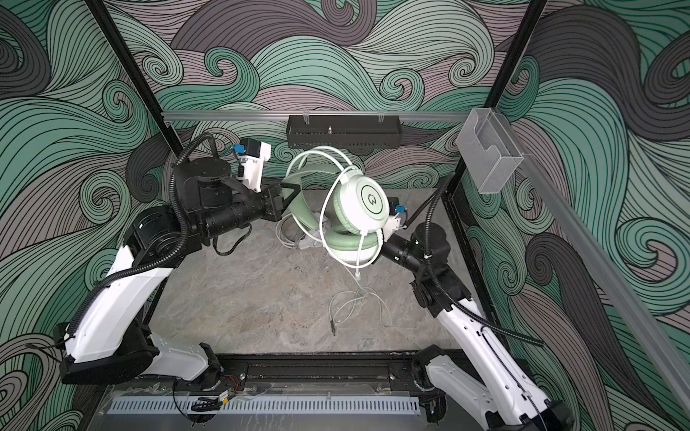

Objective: Wrap the headphones

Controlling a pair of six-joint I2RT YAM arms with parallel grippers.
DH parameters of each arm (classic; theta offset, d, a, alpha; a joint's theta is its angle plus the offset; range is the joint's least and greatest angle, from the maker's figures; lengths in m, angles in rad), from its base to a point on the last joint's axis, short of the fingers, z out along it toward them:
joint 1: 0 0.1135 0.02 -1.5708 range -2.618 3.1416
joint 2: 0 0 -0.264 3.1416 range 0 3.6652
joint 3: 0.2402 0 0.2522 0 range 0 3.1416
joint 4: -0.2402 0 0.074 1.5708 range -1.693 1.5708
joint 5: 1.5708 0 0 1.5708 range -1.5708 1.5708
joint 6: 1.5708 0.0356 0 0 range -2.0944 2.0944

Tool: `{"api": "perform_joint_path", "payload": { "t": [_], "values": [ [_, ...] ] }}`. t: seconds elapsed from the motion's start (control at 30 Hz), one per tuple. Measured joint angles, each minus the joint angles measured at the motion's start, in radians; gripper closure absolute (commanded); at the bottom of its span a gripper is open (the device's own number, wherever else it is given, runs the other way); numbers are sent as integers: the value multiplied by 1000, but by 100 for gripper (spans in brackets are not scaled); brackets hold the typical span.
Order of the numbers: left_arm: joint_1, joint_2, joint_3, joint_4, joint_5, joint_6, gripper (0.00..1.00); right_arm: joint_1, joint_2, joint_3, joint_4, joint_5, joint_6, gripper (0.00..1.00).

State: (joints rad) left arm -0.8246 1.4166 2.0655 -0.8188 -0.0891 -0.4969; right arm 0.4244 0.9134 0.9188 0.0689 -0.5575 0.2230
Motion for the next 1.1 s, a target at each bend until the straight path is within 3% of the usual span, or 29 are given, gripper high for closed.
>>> {"api": "perform_joint_path", "payload": {
  "t": [0.2, 0.43, 0.57, 0.8, 1.1],
  "values": [
    [27, 1, 6, 34, 4, -41, 100, 3, -9, -20, -11, 18, 14, 19],
    [58, 2, 19, 42, 3, -62, 100, -7, -55, -20, -151, 195, -25, 17],
    [72, 2, 19, 42, 4, -66, 100, -10, -72, -20, -192, 225, -40, 17],
    [93, 2, 21, 49, 10, -79, 100, -10, -143, -29, -217, 210, -69, 16],
    [112, 2, 21, 56, 31, -92, 100, -13, -160, -90, -193, 79, -74, 16]
  ]
}}
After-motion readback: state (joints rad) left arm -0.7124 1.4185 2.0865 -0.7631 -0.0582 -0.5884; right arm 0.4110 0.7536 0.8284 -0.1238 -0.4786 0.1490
